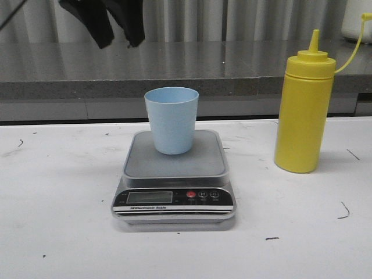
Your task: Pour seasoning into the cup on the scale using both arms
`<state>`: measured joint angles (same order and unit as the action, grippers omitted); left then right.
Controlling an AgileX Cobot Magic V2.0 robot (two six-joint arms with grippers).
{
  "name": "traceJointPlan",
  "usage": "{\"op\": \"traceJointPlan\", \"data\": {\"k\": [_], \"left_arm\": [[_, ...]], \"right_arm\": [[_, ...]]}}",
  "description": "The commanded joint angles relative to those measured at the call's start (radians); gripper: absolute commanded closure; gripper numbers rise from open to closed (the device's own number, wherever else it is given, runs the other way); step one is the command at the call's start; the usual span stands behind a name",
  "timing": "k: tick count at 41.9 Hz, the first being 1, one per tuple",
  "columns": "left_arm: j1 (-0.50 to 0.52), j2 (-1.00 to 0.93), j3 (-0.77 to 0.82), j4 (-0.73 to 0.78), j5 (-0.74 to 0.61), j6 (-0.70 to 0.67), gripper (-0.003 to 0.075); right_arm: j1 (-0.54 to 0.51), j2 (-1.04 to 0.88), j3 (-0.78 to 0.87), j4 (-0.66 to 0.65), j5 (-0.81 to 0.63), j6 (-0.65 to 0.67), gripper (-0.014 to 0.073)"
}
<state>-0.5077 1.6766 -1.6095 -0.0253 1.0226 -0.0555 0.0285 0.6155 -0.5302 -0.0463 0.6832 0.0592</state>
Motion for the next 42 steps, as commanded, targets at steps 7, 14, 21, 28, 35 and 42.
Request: {"op": "traceJointPlan", "data": {"k": [7, 14, 21, 28, 35, 42], "left_arm": [[0.046, -0.315, 0.222, 0.025, -0.175, -0.004, 0.0365], [0.050, -0.508, 0.401, 0.094, -0.200, -0.004, 0.0365], [0.050, -0.713, 0.557, 0.094, -0.206, -0.004, 0.0365], [0.050, -0.922, 0.703, 0.085, -0.206, -0.004, 0.0365], [0.050, -1.111, 0.821, 0.082, -0.206, -0.004, 0.0365], [0.050, -1.255, 0.897, 0.082, -0.208, -0.004, 0.0365]], "right_arm": [[0.000, 0.005, -0.034, -0.003, -0.057, -0.010, 0.0114], [0.000, 0.005, -0.034, -0.003, -0.057, -0.010, 0.0114], [0.000, 0.005, -0.034, -0.003, -0.057, -0.010, 0.0114], [0.000, 0.005, -0.034, -0.003, -0.057, -0.010, 0.0114], [0.000, 0.005, -0.034, -0.003, -0.057, -0.010, 0.0114], [0.000, 0.005, -0.034, -0.003, -0.057, -0.010, 0.0114]]}}
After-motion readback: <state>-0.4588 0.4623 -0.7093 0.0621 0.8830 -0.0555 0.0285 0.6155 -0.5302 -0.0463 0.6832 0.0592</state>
